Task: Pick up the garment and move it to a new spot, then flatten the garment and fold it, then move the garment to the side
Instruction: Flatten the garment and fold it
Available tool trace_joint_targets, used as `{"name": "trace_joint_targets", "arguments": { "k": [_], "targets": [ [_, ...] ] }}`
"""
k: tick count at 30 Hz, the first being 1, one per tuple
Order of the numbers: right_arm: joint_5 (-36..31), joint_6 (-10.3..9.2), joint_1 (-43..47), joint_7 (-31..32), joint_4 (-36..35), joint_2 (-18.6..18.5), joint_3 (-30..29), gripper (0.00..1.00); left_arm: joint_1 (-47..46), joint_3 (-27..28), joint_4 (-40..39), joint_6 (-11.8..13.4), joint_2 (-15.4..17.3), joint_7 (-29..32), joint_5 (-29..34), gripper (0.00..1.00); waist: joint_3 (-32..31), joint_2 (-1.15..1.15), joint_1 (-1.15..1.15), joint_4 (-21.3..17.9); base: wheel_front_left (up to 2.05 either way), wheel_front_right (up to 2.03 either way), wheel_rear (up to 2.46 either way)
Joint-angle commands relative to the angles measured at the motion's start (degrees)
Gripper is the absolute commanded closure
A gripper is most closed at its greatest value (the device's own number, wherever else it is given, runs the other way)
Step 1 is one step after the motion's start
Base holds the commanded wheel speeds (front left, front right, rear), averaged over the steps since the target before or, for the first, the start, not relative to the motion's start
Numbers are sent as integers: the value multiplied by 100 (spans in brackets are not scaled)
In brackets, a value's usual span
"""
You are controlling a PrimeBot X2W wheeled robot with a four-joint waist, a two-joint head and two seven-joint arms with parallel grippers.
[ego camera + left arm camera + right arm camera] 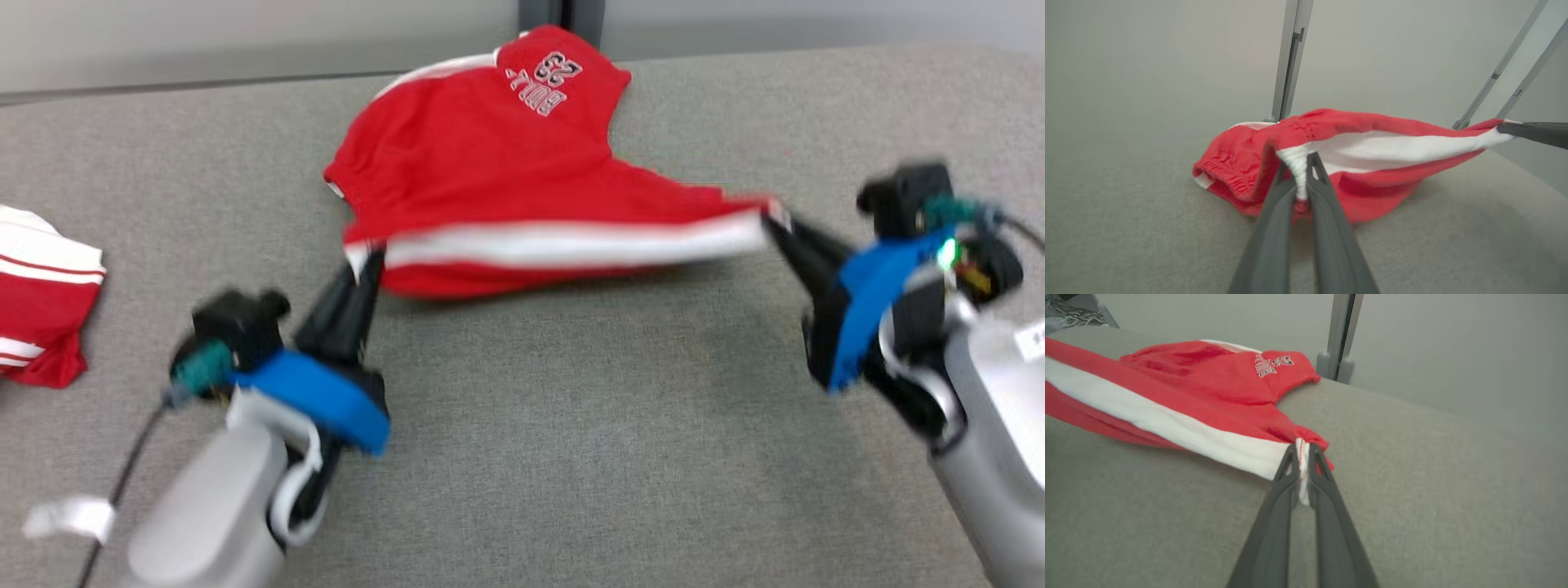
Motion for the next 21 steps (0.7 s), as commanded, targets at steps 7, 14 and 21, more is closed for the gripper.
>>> {"name": "trace_joint_targets", "arguments": {
  "k": [7,14,21],
  "targets": [
    [494,0,2214,1716,-1571,-383,-991,100,1799,-170,-808,561,71,57,-159,100,-731,0,0,140,0,0,0],
    [112,-4,4174,3718,-3519,253,-2192,100,3203,-381,-2495,1396,799,970,-301,100,-1184,0,0,177,0,0,0],
    [-311,1,5167,4997,-5431,1005,-2904,100,4077,-394,-4355,2081,1451,1876,-628,100,-1179,0,0,245,0,0,0]
  ]
}}
